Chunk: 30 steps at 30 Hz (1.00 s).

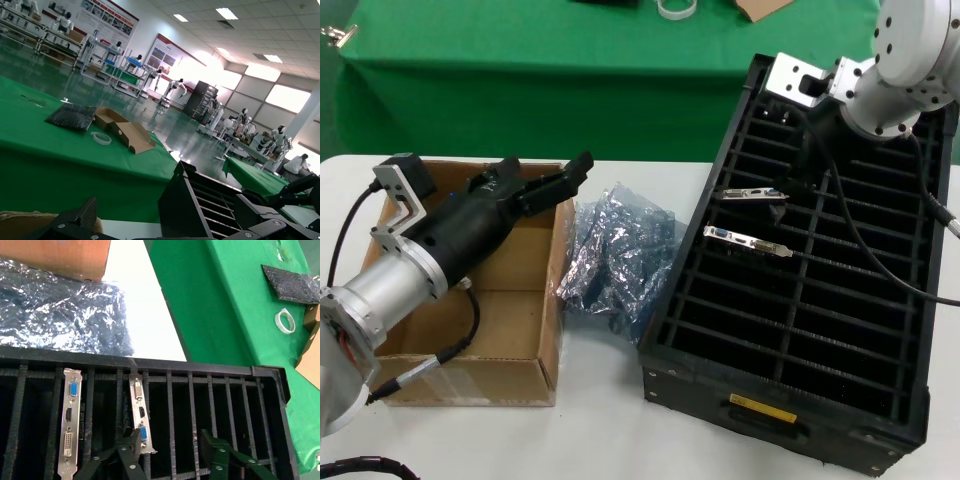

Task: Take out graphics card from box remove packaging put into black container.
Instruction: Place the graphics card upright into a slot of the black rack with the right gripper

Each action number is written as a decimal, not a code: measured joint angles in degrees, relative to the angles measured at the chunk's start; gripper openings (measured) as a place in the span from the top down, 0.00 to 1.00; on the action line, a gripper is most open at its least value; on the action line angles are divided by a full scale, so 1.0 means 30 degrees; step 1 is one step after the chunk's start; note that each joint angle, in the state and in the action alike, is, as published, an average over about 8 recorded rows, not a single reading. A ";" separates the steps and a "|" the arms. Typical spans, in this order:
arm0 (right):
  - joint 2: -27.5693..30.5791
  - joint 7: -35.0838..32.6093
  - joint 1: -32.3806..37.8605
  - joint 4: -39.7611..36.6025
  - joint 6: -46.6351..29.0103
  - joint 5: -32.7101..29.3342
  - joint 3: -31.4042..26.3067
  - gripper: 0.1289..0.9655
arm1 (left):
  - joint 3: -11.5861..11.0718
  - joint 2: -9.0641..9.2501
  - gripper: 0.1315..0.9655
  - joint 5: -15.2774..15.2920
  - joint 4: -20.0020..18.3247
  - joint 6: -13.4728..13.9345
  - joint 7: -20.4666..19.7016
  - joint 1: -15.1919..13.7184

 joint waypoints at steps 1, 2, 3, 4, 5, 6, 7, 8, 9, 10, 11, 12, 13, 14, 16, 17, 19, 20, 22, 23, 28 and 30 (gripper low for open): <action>0.0000 -0.0016 -0.0034 -0.0048 0.0080 0.0068 0.0000 0.59 | -0.0016 -0.0009 0.00 -0.0002 0.0034 0.0023 0.0047 -0.0012; 0.0000 -0.0030 -0.0064 -0.0092 0.0158 0.0134 0.0000 0.61 | -0.0031 -0.0019 0.00 -0.0004 0.0065 0.0045 0.0090 -0.0023; 0.0000 -0.0043 -0.0090 -0.0133 0.0232 0.0196 0.0000 0.64 | -0.0045 -0.0029 0.00 -0.0006 0.0092 0.0067 0.0128 -0.0032; 0.0000 -0.0053 -0.0111 -0.0168 0.0298 0.0253 0.0000 0.66 | -0.0056 -0.0038 0.00 -0.0007 0.0113 0.0086 0.0158 -0.0039; 0.0000 -0.0062 -0.0132 -0.0201 0.0362 0.0308 0.0000 0.69 | -0.0065 -0.0047 0.00 -0.0008 0.0130 0.0104 0.0186 -0.0044; 0.0000 -0.0070 -0.0152 -0.0231 0.0423 0.0360 0.0001 0.71 | -0.0073 -0.0055 0.00 -0.0008 0.0145 0.0121 0.0210 -0.0048; 0.0000 -0.0077 -0.0172 -0.0257 0.0480 0.0409 0.0001 0.74 | -0.0080 -0.0063 0.00 -0.0007 0.0159 0.0138 0.0232 -0.0050; 0.0000 -0.0086 -0.0194 -0.0282 0.0536 0.0458 0.0001 0.74 | -0.0086 -0.0071 0.00 -0.0007 0.0173 0.0154 0.0252 -0.0053; 0.0000 -0.0095 -0.0219 -0.0304 0.0591 0.0508 0.0001 0.76 | -0.0092 -0.0078 0.00 -0.0006 0.0188 0.0170 0.0273 -0.0056; 0.0000 -0.0106 -0.0246 -0.0323 0.0640 0.0555 0.0002 0.78 | -0.0097 -0.0084 0.00 -0.0005 0.0206 0.0186 0.0294 -0.0061; 0.0000 -0.0119 -0.0277 -0.0341 0.0690 0.0604 0.0002 0.80 | -0.0104 -0.0089 0.00 -0.0004 0.0231 0.0202 0.0318 -0.0068; 0.0000 -0.0133 -0.0311 -0.0359 0.0737 0.0655 0.0002 0.82 | -0.0111 -0.0094 0.00 -0.0003 0.0262 0.0219 0.0343 -0.0078; 0.0000 -0.0149 -0.0346 -0.0377 0.0780 0.0703 0.0003 0.84 | -0.0119 -0.0099 0.00 -0.0002 0.0297 0.0235 0.0370 -0.0090; 0.0000 -0.0168 -0.0384 -0.0396 0.0820 0.0757 0.0003 0.86 | -0.0129 -0.0103 0.00 -0.0001 0.0343 0.0252 0.0401 -0.0106; 0.0000 -0.0208 -0.0466 -0.0440 0.0888 0.0866 0.0003 0.90 | -0.0151 -0.0110 0.00 0.0000 0.0454 0.0289 0.0473 -0.0148; 0.0000 -0.0229 -0.0512 -0.0467 0.0917 0.0924 0.0003 0.90 | -0.0165 -0.0114 0.00 0.0000 0.0524 0.0308 0.0516 -0.0175; 0.0000 -0.0267 -0.0605 -0.0531 0.0963 0.1038 0.0003 0.90 | -0.0192 -0.0119 0.00 0.0001 0.0677 0.0347 0.0606 -0.0234; 0.0000 -0.0283 -0.0651 -0.0567 0.0981 0.1092 0.0003 0.90 | -0.0206 -0.0121 0.00 0.0002 0.0757 0.0367 0.0652 -0.0265; 0.0000 -0.0306 -0.0740 -0.0642 0.1009 0.1191 0.0003 0.92 | -0.0232 -0.0123 0.00 0.0005 0.0911 0.0404 0.0741 -0.0325; 0.0000 -0.0310 -0.0784 -0.0684 0.1017 0.1238 0.0004 0.93 | -0.0244 -0.0123 0.00 0.0007 0.0985 0.0422 0.0784 -0.0355; 0.0000 -0.0252 -0.0966 -0.0919 0.0986 0.1400 0.0009 0.99 | -0.0290 -0.0128 0.00 0.0020 0.1270 0.0504 0.0950 -0.0462; 0.0000 -0.0191 -0.1018 -0.1047 0.0941 0.1417 0.0036 0.99 | -0.0305 -0.0133 0.00 0.0026 0.1356 0.0536 0.1004 -0.0488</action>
